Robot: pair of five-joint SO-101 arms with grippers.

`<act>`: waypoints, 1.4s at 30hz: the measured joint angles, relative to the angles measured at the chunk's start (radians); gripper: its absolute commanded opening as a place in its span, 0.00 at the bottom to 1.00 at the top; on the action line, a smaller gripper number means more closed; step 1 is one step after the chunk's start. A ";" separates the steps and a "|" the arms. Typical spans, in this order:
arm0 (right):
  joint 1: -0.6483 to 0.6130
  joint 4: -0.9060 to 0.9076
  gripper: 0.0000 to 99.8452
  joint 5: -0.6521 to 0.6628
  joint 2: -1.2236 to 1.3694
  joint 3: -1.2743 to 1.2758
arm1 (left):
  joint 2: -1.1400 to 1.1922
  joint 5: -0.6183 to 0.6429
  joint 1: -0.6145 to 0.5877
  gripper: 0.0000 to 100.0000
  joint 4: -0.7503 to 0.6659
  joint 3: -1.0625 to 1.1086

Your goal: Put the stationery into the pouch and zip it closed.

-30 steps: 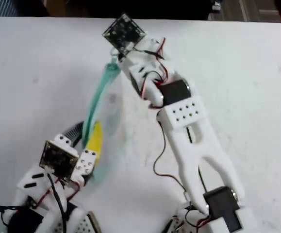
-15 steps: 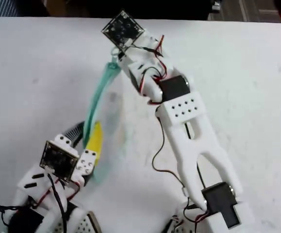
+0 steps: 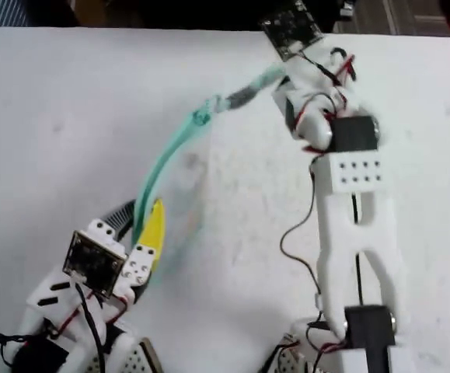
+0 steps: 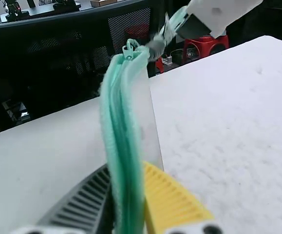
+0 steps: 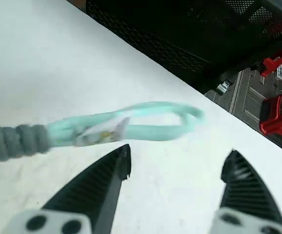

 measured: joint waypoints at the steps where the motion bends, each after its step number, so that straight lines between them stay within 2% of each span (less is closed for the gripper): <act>1: 0.000 0.025 0.25 -0.008 -0.025 0.000 | 0.000 0.000 0.000 0.02 0.000 0.000; 9: -0.018 0.249 0.24 -0.181 -0.238 0.000 | 0.000 0.000 -0.002 0.02 0.000 0.000; 14: -0.256 0.404 0.09 -0.311 -0.321 -0.060 | 0.000 0.002 -0.002 0.02 0.000 0.000; 16: -0.361 0.413 0.12 -0.353 -0.322 -0.097 | 0.000 0.002 -0.002 0.02 0.000 0.000; 20: -0.540 0.443 0.31 -0.397 -0.281 -0.170 | -0.002 0.002 -0.002 0.02 0.003 0.000; 23: -0.577 0.483 0.39 -0.503 -0.229 -0.221 | -0.002 0.002 -0.002 0.02 0.003 0.000; 27: -0.601 0.532 0.41 -0.701 -0.149 -0.316 | -0.002 0.002 -0.002 0.02 0.003 0.000; 32: -0.671 0.589 0.41 -0.769 0.008 -0.440 | -0.002 0.002 -0.002 0.02 0.003 0.000; 36: -0.655 0.655 0.41 -0.855 0.144 -0.557 | -0.002 0.002 -0.002 0.02 0.003 0.000; 42: -0.611 0.674 0.41 -0.873 0.295 -0.629 | -0.002 0.000 0.002 0.02 0.003 0.000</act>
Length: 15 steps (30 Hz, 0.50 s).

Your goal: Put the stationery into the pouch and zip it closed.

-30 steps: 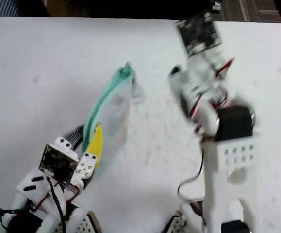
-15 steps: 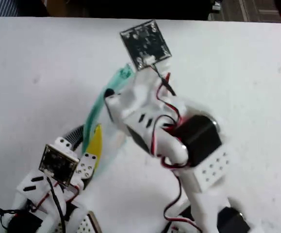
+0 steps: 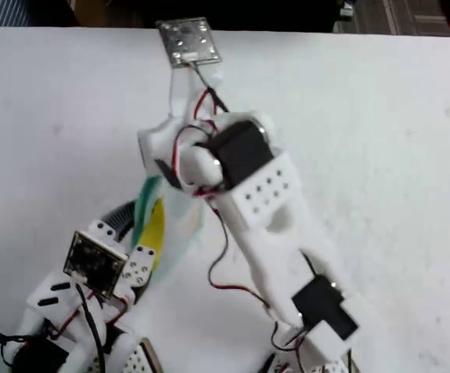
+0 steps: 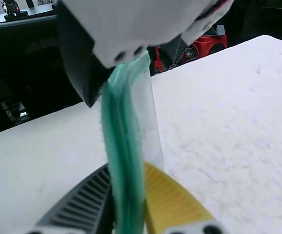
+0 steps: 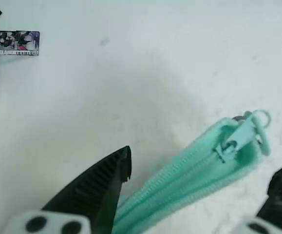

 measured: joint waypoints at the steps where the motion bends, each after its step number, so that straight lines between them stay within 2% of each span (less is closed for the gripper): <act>1: -0.003 0.000 0.41 0.000 0.012 -0.003 | 0.000 0.000 0.000 0.02 0.000 0.000; 5: -0.009 0.002 0.37 0.000 0.029 -0.005 | 0.000 0.000 0.000 0.02 0.002 0.000; 10: -0.009 0.002 0.13 0.005 0.029 -0.002 | 0.000 0.000 0.002 0.02 0.002 0.000; 15: -0.009 0.002 0.01 0.144 0.034 0.021 | 0.000 -0.005 0.002 0.02 0.002 0.000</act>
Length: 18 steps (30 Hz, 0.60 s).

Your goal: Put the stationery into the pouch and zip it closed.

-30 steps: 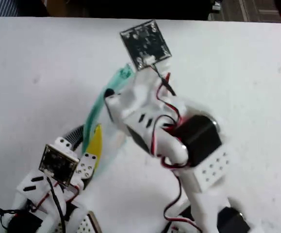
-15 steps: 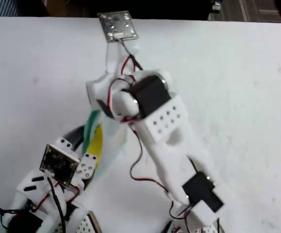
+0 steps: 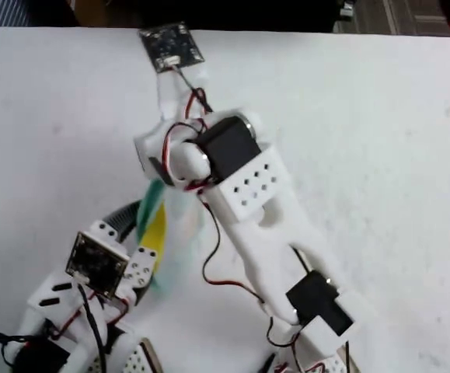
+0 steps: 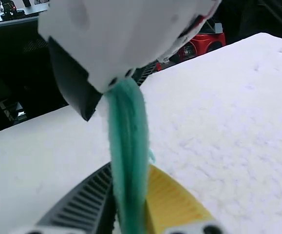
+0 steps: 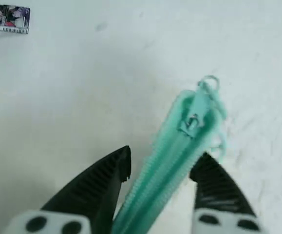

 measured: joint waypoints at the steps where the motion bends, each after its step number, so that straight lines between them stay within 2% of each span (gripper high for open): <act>1: 0.002 0.000 0.02 0.023 0.000 0.003 | 0.002 -0.002 0.000 0.02 0.000 0.000; 5: 0.002 0.002 0.02 0.035 0.000 0.017 | 0.011 -0.002 -0.002 0.04 0.000 0.000; 9: 0.000 0.002 0.02 0.038 0.000 0.015 | 0.014 -0.002 -0.002 0.24 0.000 0.000; 10: 0.000 -0.002 0.02 0.044 0.000 0.015 | 0.014 -0.003 -0.002 0.27 0.000 0.000; 18: 0.026 -0.170 0.02 0.061 0.005 0.021 | 0.000 -0.015 -0.006 0.27 0.083 -0.072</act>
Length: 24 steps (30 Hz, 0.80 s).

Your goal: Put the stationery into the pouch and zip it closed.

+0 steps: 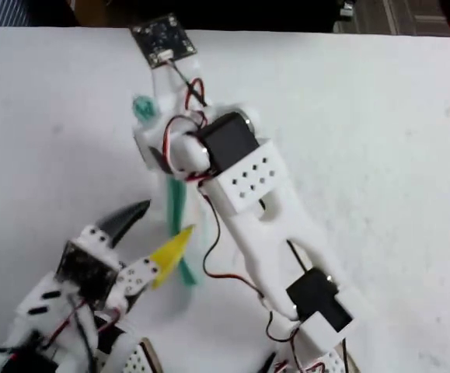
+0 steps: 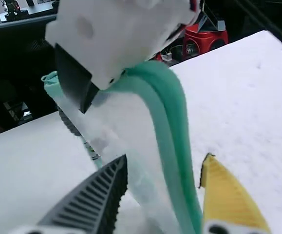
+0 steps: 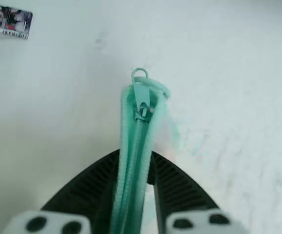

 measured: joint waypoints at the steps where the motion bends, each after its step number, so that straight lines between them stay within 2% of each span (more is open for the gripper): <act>1: 0.005 -0.023 0.02 0.000 0.000 0.002 | -0.002 -0.002 0.000 0.27 0.031 -0.031; 7: 0.009 -0.052 0.02 0.008 0.003 -0.054 | -0.003 -0.035 0.000 0.26 0.192 -0.224; 12: 0.097 -0.040 0.02 0.008 -0.015 -0.087 | -0.005 -0.040 -0.071 0.26 0.195 -0.264; 14: 0.147 -0.037 0.02 0.008 -0.015 -0.080 | -0.005 -0.038 -0.133 0.26 0.157 -0.262; 18: 0.267 -0.038 0.02 0.009 -0.018 0.014 | -0.005 0.043 -0.258 0.26 0.049 -0.184; 24: 0.422 -0.215 0.02 0.009 -0.071 0.249 | -0.005 0.195 -0.399 0.26 -0.181 0.049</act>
